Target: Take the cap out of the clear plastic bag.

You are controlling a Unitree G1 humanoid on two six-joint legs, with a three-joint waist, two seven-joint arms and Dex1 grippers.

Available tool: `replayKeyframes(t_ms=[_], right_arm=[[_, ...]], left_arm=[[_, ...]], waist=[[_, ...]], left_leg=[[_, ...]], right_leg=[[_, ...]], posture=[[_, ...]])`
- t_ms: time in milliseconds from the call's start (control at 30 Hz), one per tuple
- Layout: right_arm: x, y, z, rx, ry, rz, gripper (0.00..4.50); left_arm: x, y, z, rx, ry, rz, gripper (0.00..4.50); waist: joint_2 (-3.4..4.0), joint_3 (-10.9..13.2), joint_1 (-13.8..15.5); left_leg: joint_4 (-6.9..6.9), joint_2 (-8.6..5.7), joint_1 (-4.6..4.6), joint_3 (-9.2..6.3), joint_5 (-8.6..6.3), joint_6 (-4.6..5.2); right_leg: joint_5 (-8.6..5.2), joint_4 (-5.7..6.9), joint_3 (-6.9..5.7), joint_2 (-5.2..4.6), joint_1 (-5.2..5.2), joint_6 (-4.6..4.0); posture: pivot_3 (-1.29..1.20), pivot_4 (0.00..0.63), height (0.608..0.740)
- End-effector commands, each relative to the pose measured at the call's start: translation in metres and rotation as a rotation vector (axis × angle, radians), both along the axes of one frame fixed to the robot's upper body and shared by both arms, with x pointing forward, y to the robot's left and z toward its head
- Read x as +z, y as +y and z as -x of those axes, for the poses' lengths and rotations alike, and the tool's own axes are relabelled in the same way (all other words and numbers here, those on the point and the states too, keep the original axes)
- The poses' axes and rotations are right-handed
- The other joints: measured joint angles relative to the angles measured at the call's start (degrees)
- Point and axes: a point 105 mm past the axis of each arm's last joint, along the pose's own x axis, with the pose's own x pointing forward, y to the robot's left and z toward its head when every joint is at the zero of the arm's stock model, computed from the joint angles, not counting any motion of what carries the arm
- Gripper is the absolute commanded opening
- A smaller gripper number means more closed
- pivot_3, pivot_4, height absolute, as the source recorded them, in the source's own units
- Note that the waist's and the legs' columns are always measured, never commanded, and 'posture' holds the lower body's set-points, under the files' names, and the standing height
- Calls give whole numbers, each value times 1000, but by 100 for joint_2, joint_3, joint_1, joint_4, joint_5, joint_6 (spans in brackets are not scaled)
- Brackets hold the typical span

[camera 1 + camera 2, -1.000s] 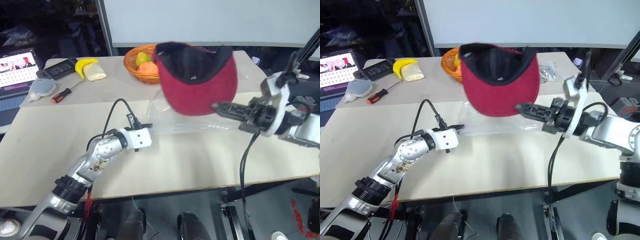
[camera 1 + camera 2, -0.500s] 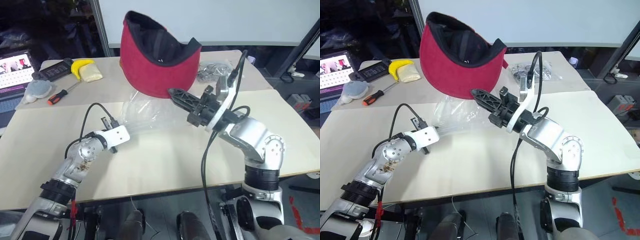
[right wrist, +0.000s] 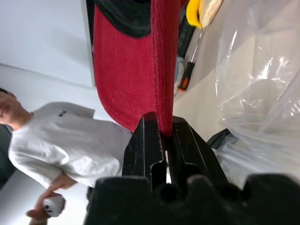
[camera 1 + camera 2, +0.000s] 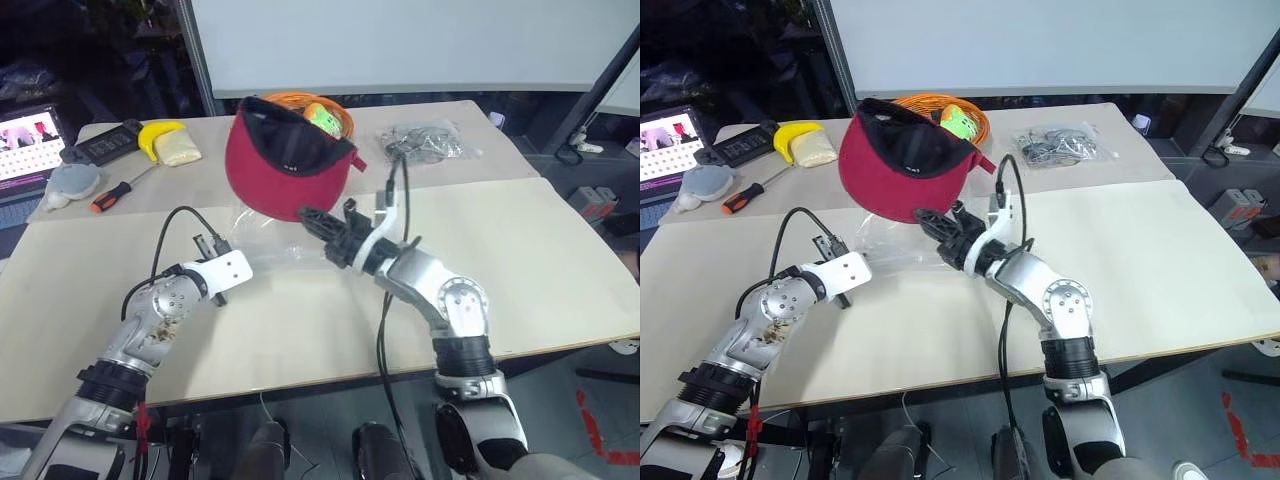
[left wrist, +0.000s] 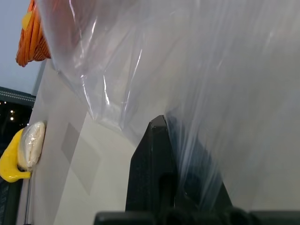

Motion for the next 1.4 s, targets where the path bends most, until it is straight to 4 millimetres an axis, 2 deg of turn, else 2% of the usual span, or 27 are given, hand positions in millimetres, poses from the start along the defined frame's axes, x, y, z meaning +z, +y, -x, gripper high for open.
replayKeyframes(t_ms=[33, 133, 267, 367, 433, 533, 633, 700, 800, 900, 967, 1033, 1133, 1200, 1267, 1300, 1400], right_arm=[[31, 25, 16, 118, -99, -65, 20], [29, 38, 23, 178, -54, -108, 20], [34, 45, 30, 231, 1, -199, 20], [33, 46, 31, 231, -1, -174, 20], [41, 30, 24, 177, -31, -165, 20], [65, -2, 17, 88, -175, -78, 20], [106, -43, 12, -13, -361, 12, 20], [125, -69, 4, -107, -437, 89, 20], [123, -87, -8, -209, -529, 341, 20], [91, -95, -21, -289, -699, 894, 20], [69, -107, -33, -333, -816, 1253, 20], [56, -125, -47, -405, -973, 1622, 20], [51, -150, -62, -536, -1102, 1927, 20], [60, -164, -66, -659, -1292, 2211, 20], [61, -159, -62, -725, -1505, 2341, 20], [52, -151, -58, -725, -1581, 2337, 20], [10, -127, -45, -602, -1706, 2262, 20]], left_arm=[[0, -18, 0, -56, -6, 4, 0], [-3, -34, -4, -87, -8, 17, 0], [-6, -52, -12, -115, -8, 25, 0], [-8, -64, -19, -130, -11, 37, 0], [-8, -63, -18, -131, -11, 36, 0], [-12, -56, -14, -124, 0, 28, 0], [-20, -44, -7, -110, 23, 17, 0], [-22, -39, -3, -103, 32, 14, 0], [-22, -35, 2, -97, 35, 11, 0], [-18, -31, 4, -85, 35, 15, 0], [-16, -29, 5, -77, 33, 14, 0], [-15, -28, 5, -76, 32, 12, 0], [-13, -31, 7, -79, 33, 20, 0], [-13, -32, 9, -81, 34, 23, 0], [-14, -31, 11, -77, 42, 26, 0], [-15, -30, 12, -73, 45, 29, 0], [-16, -29, 14, -63, 51, 36, 0]], waist=[[0, 0, 7], [2, -2, 36], [3, -4, 93], [7, -7, 135], [9, -10, 141], [9, -9, 150], [10, -9, 126], [10, -9, 96], [22, -18, 21], [57, -42, -61], [65, -46, -112], [65, -46, -121], [66, -45, -103], [66, -45, -95], [66, -45, -71], [65, -45, -64], [57, -52, -75]], left_leg=[[-2, -1, -1, 1, 0, 0], [-3, -1, -1, 2, 0, 0], [2, -7, 0, -1, 1, -2], [4, -7, 2, 0, 1, -2], [4, -7, 3, -1, 1, -2], [4, -7, 1, 0, 1, -2], [3, -10, -5, 3, 2, -3], [-4, -9, -6, 6, 1, -3], [-23, -3, -1, 14, -2, 1], [-26, 2, 0, 31, -15, 22], [-26, 3, 1, 44, -20, 30], [-22, 4, -3, 46, -20, 30], [-16, -3, -19, 50, -21, 29], [-13, -10, -47, 58, -20, 28], [-12, -14, -61, 60, -20, 28], [-13, -17, -65, 64, -21, 26], [-16, -14, -62, 70, -27, 18]], right_leg=[[0, 0, 4, 0, -3, 0], [0, 1, 5, 0, -5, -1], [1, -1, 3, -4, 5, 1], [2, -1, 3, -5, 7, 2], [2, 0, 3, -4, 7, 3], [2, -1, 4, -3, 6, 3], [2, -8, 6, -8, 2, 3], [2, -11, 9, -8, -2, 3], [1, -27, 12, -6, -2, 2], [1, -46, 25, -2, 2, 3], [0, -47, 36, -2, -2, 4], [-2, -48, 37, -2, -8, 7], [-2, -49, 38, -9, -24, 10], [0, -43, 47, -18, -56, 14], [1, -39, 49, -21, -73, 16], [0, -38, 51, -25, -79, 16], [-1, -45, 54, -27, -74, 17]], posture=[[0, 150, 740], [0, 150, 740], [0, 150, 740], [0, 150, 740], [0, 150, 740], [0, 150, 740], [0, 150, 740], [0, 150, 740], [0, 150, 740], [0, 150, 740], [0, 150, 740], [0, 150, 740], [0, 150, 740], [0, 150, 740], [0, 150, 740], [0, 150, 740], [0, 150, 740]])
